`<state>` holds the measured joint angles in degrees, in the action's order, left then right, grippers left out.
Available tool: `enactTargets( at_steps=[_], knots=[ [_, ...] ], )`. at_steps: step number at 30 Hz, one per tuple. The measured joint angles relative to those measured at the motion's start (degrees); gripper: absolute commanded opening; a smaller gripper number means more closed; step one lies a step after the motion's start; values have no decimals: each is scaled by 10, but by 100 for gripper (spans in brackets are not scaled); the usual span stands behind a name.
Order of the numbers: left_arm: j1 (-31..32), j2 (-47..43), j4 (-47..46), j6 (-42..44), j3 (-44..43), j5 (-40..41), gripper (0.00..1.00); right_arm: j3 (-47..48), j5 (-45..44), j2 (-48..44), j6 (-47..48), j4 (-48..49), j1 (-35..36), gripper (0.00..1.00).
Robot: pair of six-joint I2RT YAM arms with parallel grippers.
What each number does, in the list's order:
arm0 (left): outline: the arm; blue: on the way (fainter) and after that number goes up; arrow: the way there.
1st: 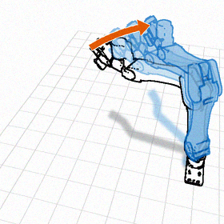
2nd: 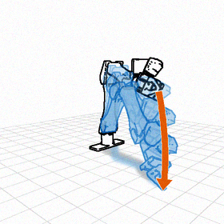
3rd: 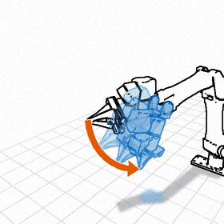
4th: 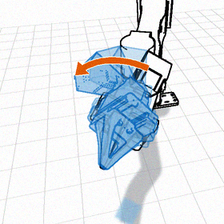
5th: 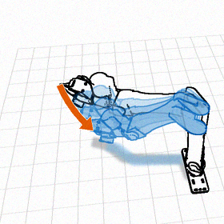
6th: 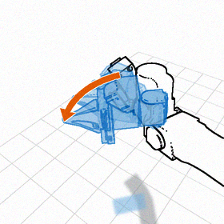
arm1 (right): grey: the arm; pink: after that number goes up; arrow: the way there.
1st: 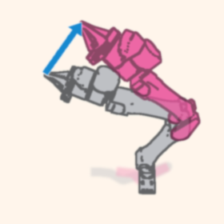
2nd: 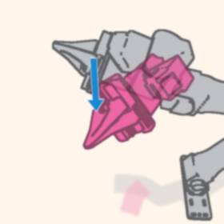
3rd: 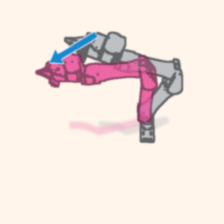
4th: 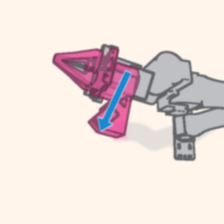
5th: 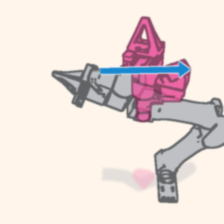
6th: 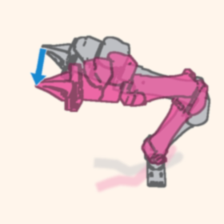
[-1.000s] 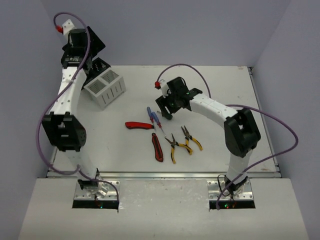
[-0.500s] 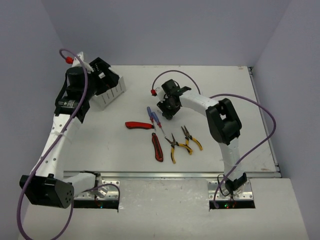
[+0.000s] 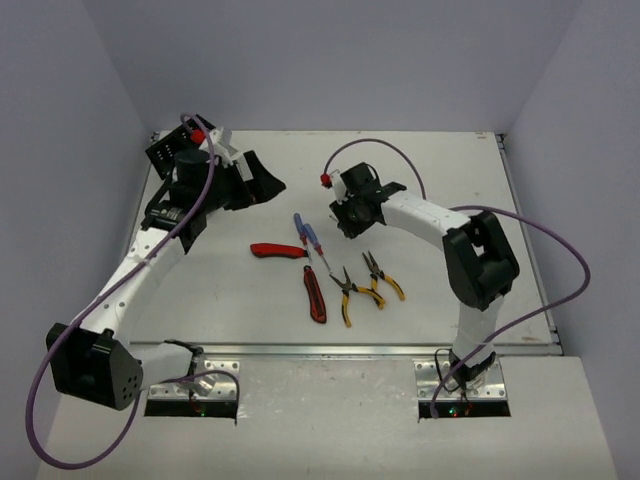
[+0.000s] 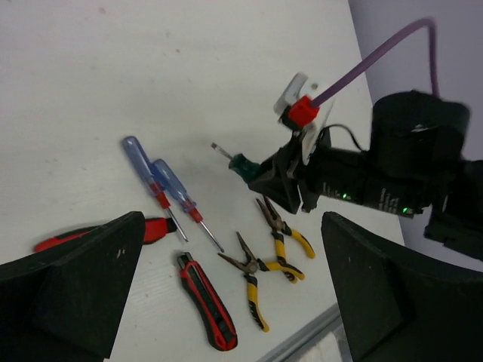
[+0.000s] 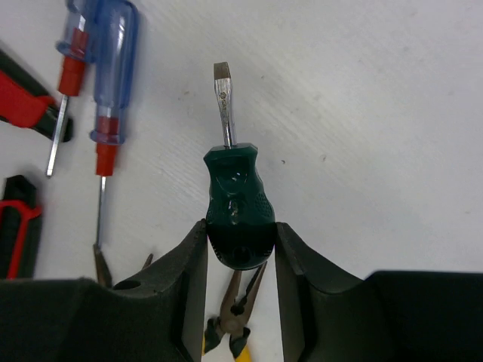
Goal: Sort the tools into containers
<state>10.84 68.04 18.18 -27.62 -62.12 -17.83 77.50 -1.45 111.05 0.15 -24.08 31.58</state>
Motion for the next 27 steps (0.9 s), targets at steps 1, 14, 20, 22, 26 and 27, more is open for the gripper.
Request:
enactTargets(
  at_steps=[1, 14, 20, 22, 26, 27],
  knots=[
    [9, 5, -15, -5, 10, -15, 100, -13, 1, -27, -9, 0, -1, 0],
    [130, 45, -247, -113, 75, -105, 87, -173, 208, -375, -100, 184, -6, 0],
    [144, 45, -279, -128, 75, -90, 63, -196, 261, -389, -117, 199, -5, 0],
    [148, 48, -287, -132, 74, -87, 57, -198, 269, -393, -122, 203, -5, 0],
    [165, 63, -295, -135, 68, -86, 44, -198, 277, -402, -125, 212, -5, 0],
    [171, 68, -295, -135, 66, -86, 40, -198, 277, -404, -125, 214, -5, 0]
  ],
)
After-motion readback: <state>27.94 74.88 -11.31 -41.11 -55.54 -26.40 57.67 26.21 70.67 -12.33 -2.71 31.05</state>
